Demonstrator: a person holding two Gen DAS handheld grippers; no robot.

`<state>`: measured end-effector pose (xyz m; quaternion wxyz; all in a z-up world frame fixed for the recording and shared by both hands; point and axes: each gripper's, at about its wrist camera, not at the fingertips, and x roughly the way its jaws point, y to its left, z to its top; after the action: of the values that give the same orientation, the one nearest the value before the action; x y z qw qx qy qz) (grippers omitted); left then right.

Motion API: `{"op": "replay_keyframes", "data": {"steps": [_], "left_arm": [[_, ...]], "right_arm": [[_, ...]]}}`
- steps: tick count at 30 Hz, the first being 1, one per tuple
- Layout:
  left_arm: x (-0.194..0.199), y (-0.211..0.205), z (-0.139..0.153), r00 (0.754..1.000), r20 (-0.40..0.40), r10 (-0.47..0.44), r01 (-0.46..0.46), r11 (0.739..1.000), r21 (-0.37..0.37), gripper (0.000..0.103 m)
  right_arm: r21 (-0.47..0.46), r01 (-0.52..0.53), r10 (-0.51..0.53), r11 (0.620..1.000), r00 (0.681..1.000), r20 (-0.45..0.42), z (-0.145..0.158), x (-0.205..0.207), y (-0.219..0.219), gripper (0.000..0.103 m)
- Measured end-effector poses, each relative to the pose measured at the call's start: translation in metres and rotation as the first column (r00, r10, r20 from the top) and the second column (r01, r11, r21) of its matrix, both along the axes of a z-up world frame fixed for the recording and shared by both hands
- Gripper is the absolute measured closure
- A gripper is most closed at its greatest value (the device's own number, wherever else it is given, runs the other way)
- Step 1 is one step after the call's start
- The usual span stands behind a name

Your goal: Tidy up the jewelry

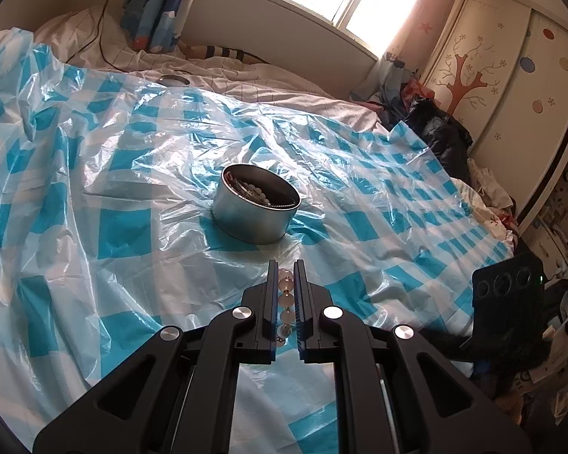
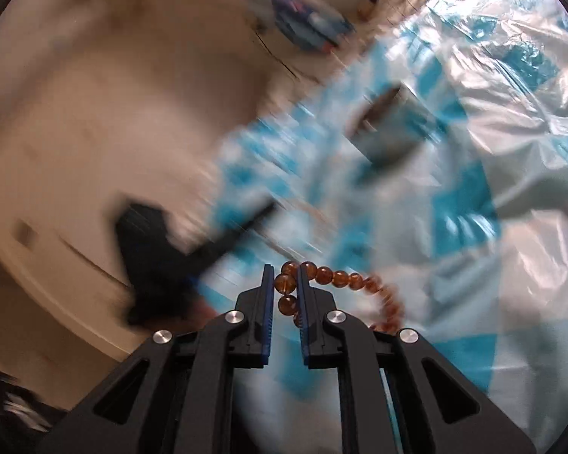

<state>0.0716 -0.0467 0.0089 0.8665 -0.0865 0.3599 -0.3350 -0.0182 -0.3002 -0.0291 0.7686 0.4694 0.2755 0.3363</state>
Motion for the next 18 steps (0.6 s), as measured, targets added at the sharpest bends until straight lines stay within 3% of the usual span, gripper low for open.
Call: {"op": "replay_keyframes", "data": {"steps": [3,6,18], "left_arm": [[-0.004,-0.002,0.005,1.000,0.029,-0.005,0.005,1.000,0.001,0.096],[-0.010,-0.006,0.015,0.997,0.077,-0.013,0.013,1.000,0.003,0.096],[0.000,-0.039,0.033,0.989,0.137,-0.055,0.053,0.998,0.015,0.096]], "right_arm": [[0.153,0.018,-0.020,0.988,1.000,0.014,-0.007,-0.001,-0.015,0.091],[0.230,0.023,-0.027,0.973,0.999,0.017,-0.010,0.002,-0.023,0.091],[0.322,0.039,-0.052,0.946,0.998,0.031,-0.001,0.020,-0.043,0.090]]}}
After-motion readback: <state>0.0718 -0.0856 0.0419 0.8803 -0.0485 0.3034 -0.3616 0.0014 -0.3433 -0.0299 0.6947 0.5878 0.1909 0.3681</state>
